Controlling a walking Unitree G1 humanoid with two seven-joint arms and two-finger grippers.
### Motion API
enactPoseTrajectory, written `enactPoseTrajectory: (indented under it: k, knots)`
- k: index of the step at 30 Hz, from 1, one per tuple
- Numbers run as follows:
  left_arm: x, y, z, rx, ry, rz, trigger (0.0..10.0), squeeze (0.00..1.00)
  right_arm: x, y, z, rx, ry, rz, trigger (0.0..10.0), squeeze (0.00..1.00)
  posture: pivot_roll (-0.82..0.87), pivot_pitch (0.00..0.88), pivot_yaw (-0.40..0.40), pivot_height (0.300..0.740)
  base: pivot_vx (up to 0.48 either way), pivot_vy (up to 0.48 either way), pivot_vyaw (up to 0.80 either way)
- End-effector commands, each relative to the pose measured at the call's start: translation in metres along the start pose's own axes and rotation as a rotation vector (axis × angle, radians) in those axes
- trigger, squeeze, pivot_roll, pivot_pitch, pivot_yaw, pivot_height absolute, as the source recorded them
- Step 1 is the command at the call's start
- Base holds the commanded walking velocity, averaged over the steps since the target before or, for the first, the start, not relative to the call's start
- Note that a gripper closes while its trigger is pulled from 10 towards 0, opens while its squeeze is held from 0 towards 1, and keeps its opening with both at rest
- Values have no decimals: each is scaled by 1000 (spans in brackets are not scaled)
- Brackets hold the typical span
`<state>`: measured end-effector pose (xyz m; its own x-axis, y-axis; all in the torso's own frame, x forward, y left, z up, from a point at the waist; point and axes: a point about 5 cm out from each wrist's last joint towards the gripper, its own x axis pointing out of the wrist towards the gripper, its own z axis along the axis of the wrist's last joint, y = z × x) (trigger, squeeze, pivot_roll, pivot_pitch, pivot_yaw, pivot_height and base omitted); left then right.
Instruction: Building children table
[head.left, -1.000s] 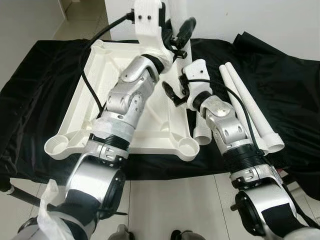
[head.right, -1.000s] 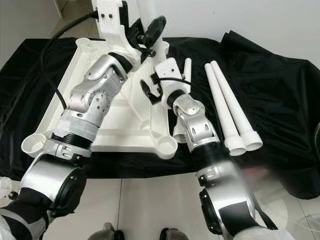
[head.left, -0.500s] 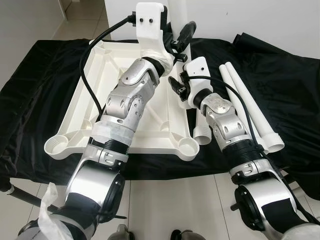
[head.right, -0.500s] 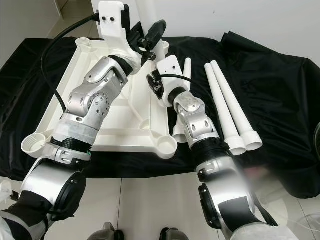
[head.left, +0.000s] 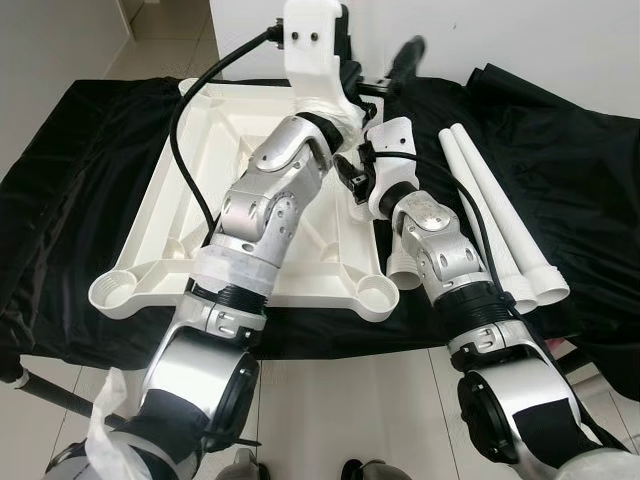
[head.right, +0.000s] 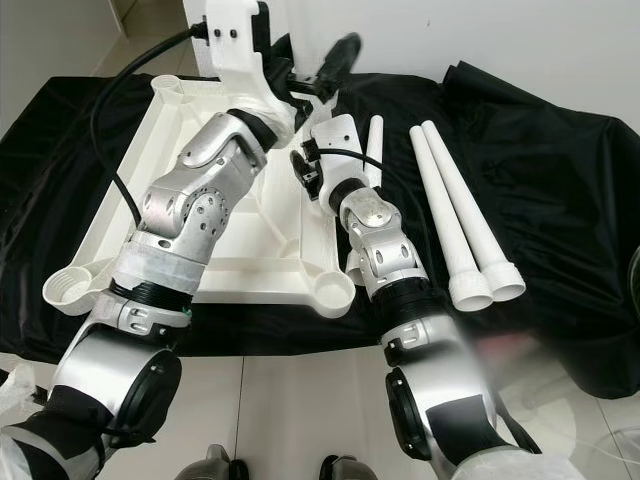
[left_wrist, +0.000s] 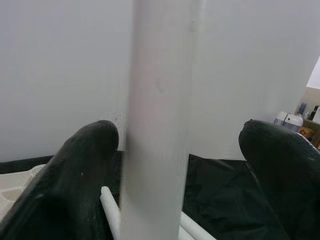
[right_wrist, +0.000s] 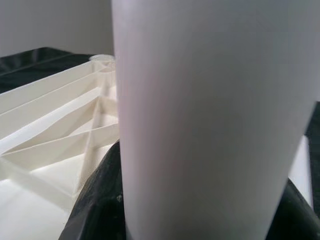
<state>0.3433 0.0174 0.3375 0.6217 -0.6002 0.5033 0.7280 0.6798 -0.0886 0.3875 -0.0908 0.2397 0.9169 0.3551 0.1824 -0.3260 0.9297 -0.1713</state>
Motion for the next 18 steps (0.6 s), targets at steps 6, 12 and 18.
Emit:
enactPoseTrajectory:
  k: [6,12,18]
  knots:
    - [-5,2,-1,-55,-22,-18,10000,0,-6,-18,-1,97,-30,-123,10000,0,-3,72,-34,740,0,0,0]
    - [-16,22,-2,-79,-36,62,10000,0,-13,-23,-4,185,-43,-164,10000,0,3,75,-62,740,0,0,0]
    - [-35,50,-3,-86,-21,165,10000,0,-26,-19,-18,250,-17,-146,10000,0,21,85,-58,740,0,0,0]
